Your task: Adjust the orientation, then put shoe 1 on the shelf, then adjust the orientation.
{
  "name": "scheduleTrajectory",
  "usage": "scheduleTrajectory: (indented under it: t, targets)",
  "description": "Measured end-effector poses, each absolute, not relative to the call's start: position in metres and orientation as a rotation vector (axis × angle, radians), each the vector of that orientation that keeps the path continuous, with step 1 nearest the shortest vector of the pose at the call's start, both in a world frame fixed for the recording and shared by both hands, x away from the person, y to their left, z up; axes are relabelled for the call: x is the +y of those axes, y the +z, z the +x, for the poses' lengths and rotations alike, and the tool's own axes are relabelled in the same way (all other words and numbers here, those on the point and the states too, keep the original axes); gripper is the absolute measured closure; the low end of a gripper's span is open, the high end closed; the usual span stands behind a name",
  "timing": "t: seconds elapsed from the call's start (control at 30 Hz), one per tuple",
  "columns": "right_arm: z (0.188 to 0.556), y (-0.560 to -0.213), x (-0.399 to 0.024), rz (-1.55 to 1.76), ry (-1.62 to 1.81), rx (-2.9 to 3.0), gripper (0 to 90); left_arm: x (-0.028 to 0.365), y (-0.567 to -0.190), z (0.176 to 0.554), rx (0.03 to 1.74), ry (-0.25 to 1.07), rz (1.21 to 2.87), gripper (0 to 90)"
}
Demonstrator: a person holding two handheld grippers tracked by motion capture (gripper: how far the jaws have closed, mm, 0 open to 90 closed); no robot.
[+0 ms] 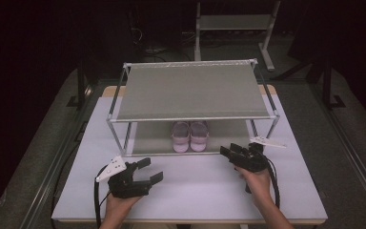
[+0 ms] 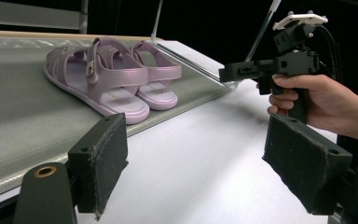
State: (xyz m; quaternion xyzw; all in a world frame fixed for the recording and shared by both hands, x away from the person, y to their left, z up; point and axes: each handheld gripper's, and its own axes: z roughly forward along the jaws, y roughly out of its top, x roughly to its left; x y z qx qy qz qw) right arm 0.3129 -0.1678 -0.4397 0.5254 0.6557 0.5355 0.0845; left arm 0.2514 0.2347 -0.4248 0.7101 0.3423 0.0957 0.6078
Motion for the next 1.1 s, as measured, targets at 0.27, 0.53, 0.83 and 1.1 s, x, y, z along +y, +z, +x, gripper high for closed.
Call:
scheduleTrajectory:
  t: [0.27,0.53,0.83,1.1]
  targets:
    - [0.305,-0.441,-0.177,1.572,1.586,1.965,40.5,0.232,-0.426,0.253,0.787,0.217,1.646,21.2]
    - [0.298,-0.441,-0.186,1.574,1.588,1.960,40.4,0.231,-0.425,0.252,0.784,0.218,1.649,21.2]
    - [0.292,-0.441,-0.192,1.568,1.588,1.968,39.6,0.233,-0.426,0.252,0.789,0.222,1.647,21.2]
    - [0.286,-0.440,-0.195,1.554,1.593,1.965,39.0,0.231,-0.425,0.251,0.781,0.227,1.652,21.2]
